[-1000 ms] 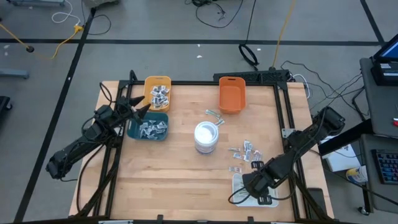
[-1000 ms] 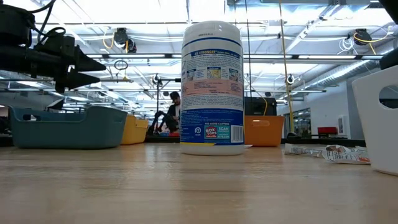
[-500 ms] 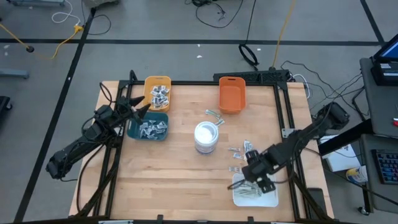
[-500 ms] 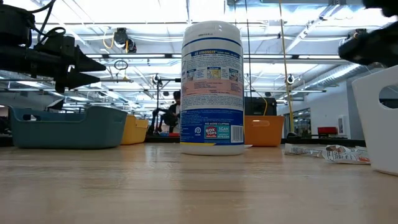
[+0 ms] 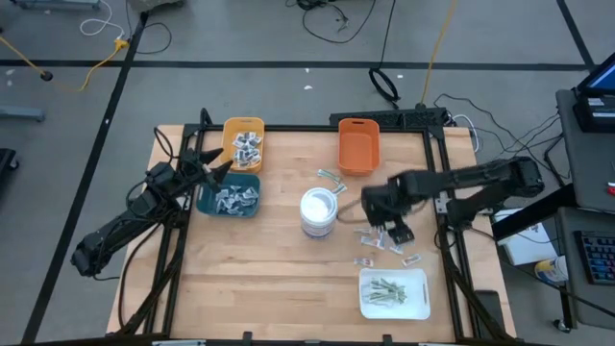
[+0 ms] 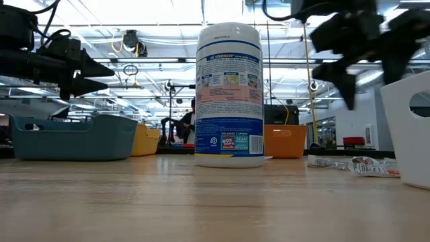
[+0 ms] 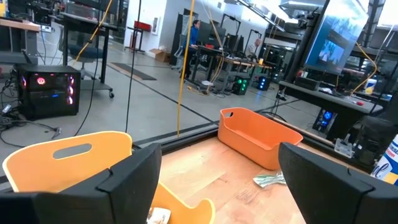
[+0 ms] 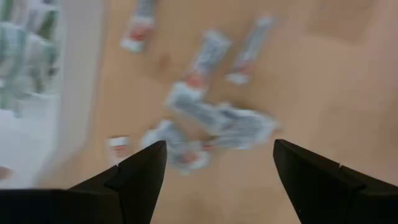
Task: Pick & Place First Aid Supplies
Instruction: Put the green bandage into the white bin
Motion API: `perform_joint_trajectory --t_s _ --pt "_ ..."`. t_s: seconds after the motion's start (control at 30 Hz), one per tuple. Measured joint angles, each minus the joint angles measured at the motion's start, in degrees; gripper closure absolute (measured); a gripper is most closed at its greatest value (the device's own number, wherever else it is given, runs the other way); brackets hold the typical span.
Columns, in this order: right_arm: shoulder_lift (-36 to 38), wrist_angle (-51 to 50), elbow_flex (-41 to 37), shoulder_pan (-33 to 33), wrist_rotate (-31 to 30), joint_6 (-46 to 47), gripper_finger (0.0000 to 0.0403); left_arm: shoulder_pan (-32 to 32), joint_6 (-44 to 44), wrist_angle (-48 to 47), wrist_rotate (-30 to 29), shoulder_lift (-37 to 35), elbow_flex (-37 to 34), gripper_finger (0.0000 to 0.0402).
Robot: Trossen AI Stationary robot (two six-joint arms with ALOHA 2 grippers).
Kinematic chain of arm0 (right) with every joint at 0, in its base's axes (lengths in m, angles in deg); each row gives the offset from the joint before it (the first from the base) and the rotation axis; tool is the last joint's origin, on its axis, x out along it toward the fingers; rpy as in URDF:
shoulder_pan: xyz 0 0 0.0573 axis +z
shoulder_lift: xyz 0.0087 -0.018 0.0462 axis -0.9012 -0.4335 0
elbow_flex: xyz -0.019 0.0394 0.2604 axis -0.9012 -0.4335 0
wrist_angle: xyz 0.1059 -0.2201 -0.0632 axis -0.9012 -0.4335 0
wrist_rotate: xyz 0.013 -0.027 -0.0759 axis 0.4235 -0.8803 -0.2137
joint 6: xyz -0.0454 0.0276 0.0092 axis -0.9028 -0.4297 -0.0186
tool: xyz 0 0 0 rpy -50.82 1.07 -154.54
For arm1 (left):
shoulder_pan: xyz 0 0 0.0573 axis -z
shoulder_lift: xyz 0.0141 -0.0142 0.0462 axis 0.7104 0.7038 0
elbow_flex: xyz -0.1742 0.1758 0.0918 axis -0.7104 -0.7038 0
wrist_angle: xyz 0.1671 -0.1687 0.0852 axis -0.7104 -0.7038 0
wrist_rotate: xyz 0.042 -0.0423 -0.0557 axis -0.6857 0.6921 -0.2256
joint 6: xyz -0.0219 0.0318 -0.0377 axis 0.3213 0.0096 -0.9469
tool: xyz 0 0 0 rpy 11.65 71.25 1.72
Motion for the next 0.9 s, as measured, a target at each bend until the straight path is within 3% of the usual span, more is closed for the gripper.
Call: perform_joint_trajectory --t_s 0.2,0.43,0.67,0.9 --pt "-0.13 3.31 2.81 -13.52 -4.44 -17.60 0.0110 -0.01 0.00 0.02 0.00 0.00 0.00 0.0088" --pt "-5.19 10.88 8.19 -24.04 -2.86 -33.78 0.0110 0.01 0.00 0.02 0.00 -0.01 0.00 0.0091" --pt "-10.92 22.77 9.64 -27.71 8.66 -36.94 0.0110 -0.01 0.00 0.02 0.00 -0.02 0.00 0.0074" --pt "-17.47 29.09 9.64 -27.74 12.72 -36.47 0.0110 -0.01 0.00 0.02 0.00 -0.01 0.00 0.0072"
